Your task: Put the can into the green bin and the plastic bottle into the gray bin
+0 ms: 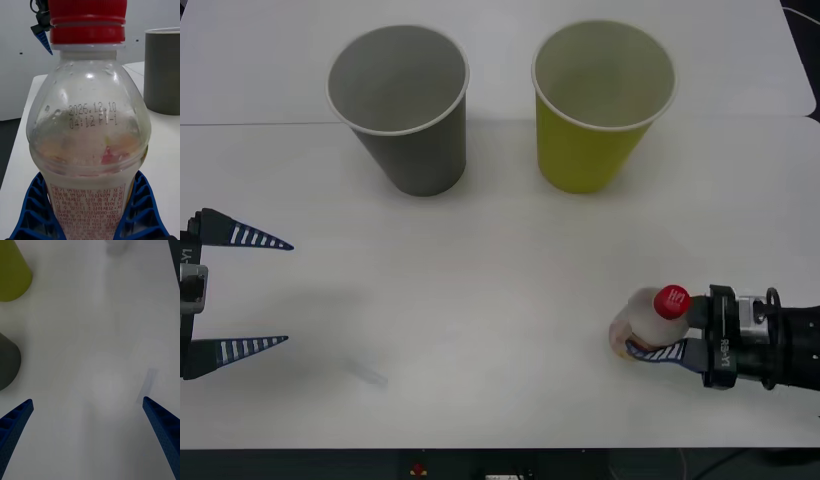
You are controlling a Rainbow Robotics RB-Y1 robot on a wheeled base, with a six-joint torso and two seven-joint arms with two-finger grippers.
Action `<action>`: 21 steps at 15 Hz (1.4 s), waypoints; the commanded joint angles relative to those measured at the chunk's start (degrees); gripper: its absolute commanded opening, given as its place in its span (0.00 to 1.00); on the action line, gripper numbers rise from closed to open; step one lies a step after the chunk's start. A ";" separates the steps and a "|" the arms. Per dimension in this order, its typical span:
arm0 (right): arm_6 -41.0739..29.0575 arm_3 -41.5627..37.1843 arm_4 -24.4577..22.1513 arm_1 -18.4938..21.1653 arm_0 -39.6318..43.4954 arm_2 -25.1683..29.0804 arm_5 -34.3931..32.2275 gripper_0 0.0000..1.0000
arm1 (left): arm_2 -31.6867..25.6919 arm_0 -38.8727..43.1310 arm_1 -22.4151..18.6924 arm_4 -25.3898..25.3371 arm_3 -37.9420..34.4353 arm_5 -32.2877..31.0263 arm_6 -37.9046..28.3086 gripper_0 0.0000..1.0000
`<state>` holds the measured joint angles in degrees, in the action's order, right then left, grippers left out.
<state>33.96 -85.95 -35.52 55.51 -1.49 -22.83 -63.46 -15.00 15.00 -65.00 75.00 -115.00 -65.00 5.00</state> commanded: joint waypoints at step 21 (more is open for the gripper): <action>-111.56 -49.75 -55.98 -9.19 -12.22 34.17 -12.39 0.00 | 0.00 0.00 0.00 0.00 0.00 0.00 0.00 1.00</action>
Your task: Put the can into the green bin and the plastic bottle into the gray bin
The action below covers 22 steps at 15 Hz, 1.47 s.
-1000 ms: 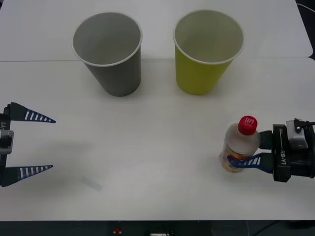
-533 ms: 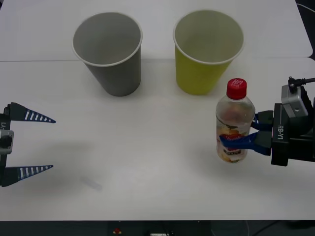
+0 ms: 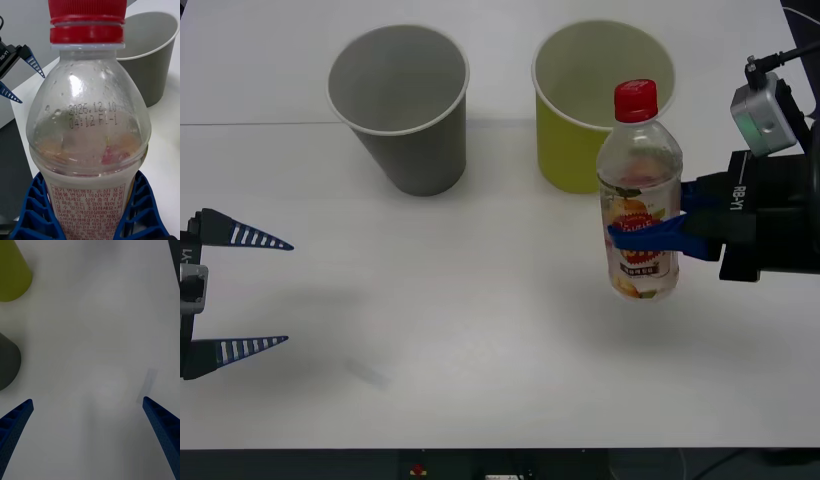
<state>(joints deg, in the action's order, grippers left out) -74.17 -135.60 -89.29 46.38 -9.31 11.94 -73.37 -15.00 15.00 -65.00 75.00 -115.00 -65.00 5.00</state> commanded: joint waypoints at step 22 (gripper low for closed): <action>-2.38 60.11 -16.18 -16.41 -68.39 -34.97 -2.83 0.00 | 0.00 0.00 0.00 0.00 0.00 0.00 0.00 1.00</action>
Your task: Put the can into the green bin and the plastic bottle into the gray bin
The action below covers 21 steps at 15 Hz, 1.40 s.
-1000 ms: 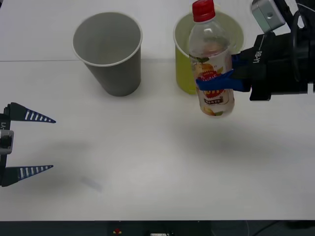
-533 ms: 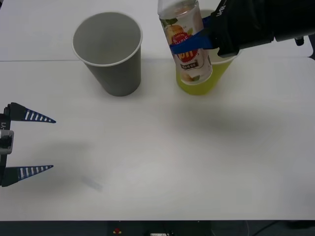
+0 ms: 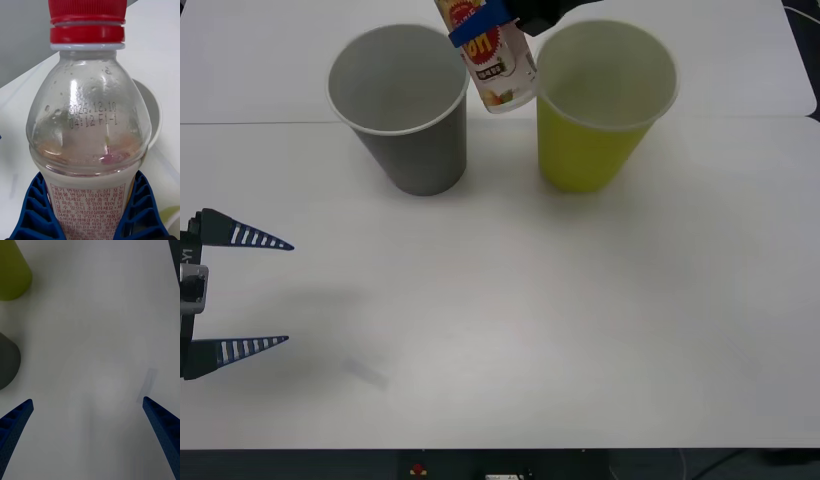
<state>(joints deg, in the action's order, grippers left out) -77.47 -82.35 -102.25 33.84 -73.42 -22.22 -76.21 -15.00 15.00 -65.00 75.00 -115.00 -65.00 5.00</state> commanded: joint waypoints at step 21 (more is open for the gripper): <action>1.98 26.45 -15.17 -18.90 -11.48 -8.46 18.29 1.00 | 0.00 0.00 0.00 0.00 0.00 0.00 0.00 1.00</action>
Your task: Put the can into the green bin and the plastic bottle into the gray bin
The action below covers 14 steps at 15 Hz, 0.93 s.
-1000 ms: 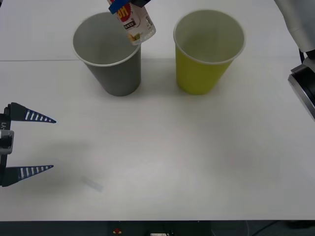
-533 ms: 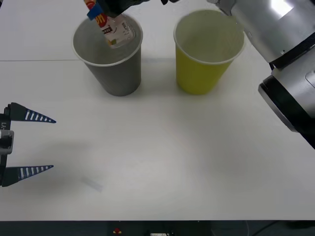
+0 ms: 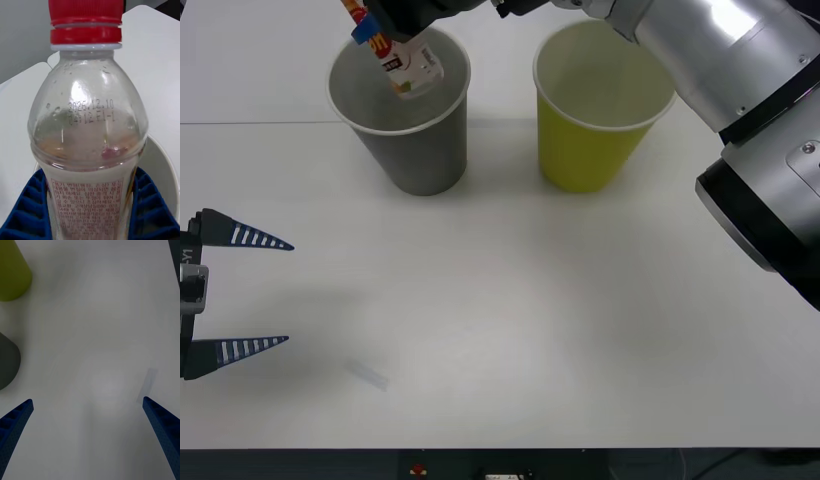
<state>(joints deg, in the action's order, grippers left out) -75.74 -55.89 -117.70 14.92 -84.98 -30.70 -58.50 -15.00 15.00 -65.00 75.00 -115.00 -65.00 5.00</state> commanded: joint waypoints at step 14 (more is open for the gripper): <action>7.27 -10.82 4.94 7.23 5.62 12.68 -14.28 1.00 | 0.00 0.00 0.00 0.00 0.00 0.00 0.00 1.00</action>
<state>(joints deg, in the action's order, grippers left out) -68.58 -64.97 -112.71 21.49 -80.41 -18.70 -72.15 -15.00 15.00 -65.00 75.00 -115.00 -65.00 5.00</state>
